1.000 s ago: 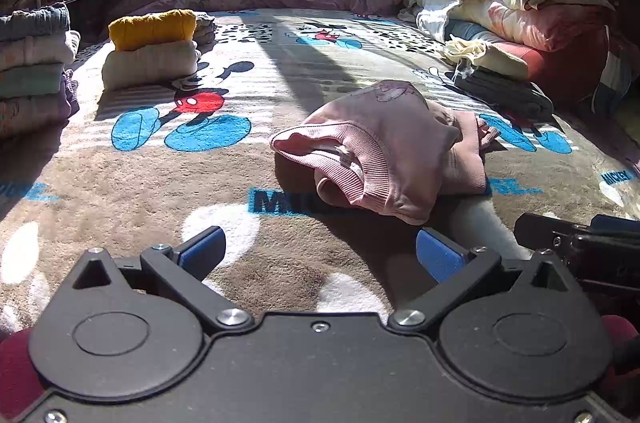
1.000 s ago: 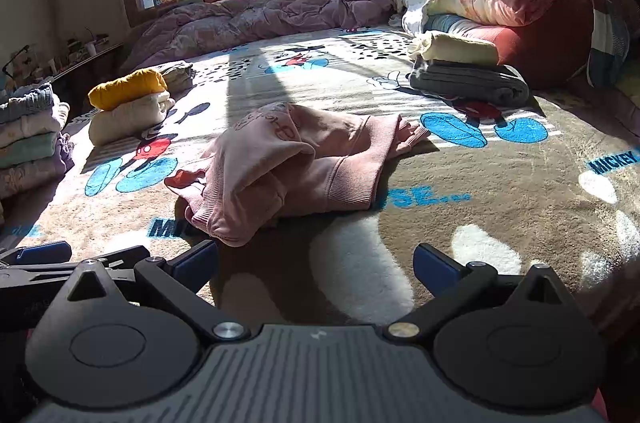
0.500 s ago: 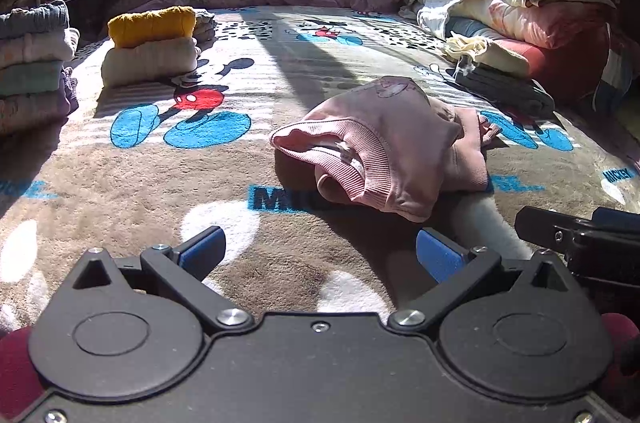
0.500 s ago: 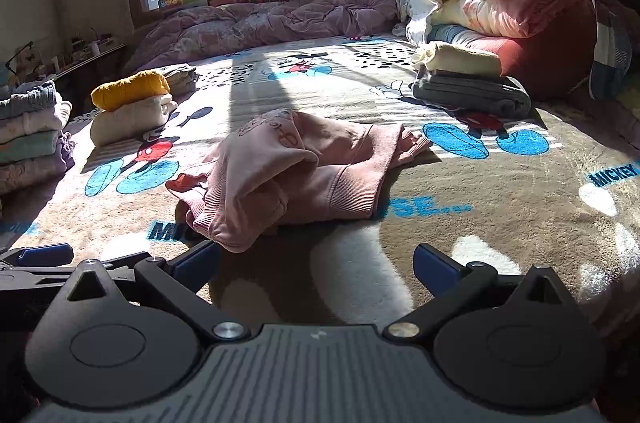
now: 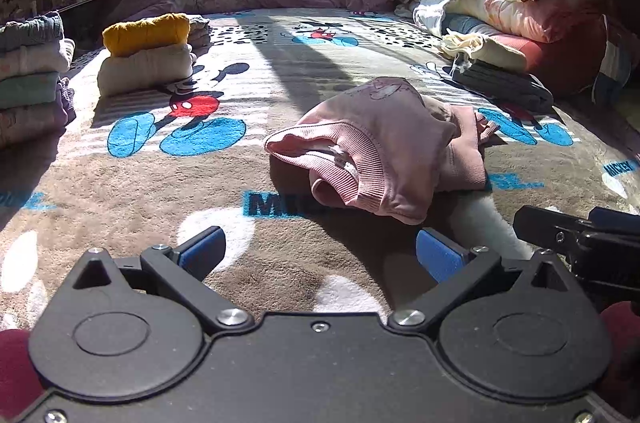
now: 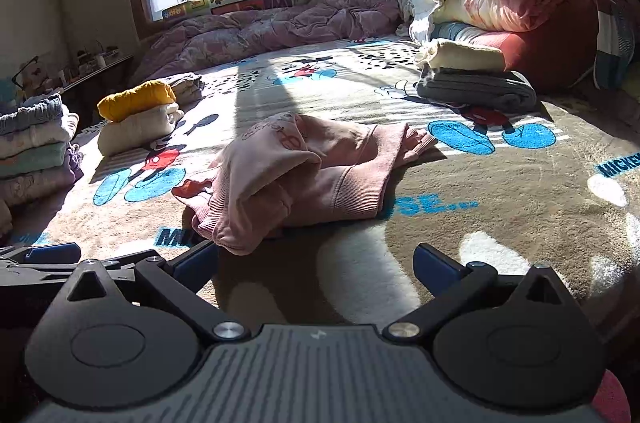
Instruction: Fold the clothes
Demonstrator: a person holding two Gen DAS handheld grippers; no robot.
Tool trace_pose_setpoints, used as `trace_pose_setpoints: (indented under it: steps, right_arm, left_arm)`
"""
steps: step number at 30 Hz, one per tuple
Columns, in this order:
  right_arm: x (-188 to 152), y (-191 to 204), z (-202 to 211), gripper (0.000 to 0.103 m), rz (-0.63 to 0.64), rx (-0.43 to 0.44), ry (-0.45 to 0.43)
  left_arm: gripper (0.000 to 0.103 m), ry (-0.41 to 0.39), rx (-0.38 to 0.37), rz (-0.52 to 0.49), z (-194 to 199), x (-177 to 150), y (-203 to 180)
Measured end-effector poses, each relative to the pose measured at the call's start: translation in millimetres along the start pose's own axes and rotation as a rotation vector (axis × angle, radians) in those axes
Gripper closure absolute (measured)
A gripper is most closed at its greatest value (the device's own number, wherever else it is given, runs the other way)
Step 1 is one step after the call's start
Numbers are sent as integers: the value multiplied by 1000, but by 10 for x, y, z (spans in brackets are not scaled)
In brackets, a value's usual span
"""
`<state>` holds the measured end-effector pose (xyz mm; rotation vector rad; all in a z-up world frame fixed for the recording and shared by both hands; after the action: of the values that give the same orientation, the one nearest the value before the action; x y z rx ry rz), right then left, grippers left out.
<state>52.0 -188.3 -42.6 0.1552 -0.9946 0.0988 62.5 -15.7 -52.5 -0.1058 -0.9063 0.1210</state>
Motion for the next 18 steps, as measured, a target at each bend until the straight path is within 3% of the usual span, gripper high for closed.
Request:
trace_pose_setpoints:
  steps: [8,13,18]
  right_arm:
    - [-72,-129,-113,1,-71,64,-34]
    - [-31,-207,-247,1,-87,107,-117]
    - [42,-347,-457,1,-41,123,-164]
  left_arm:
    - [0,48,9,8,-206,-129,35]
    - [0,19,-65,90,-337,0,111]
    - [0,117,-80,156,-591,52,181]
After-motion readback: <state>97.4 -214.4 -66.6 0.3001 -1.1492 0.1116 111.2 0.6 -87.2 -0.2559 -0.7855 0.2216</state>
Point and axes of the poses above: each gripper's, at about its wrist camera, not at the fingertips, and z roughly against the way its jaws point, y to its left, x to its top, the point moved 7 cm from there along -z, roughly the way its jaws point, and after that the axes turned 8 degrees about z, right-handed, at the moved point
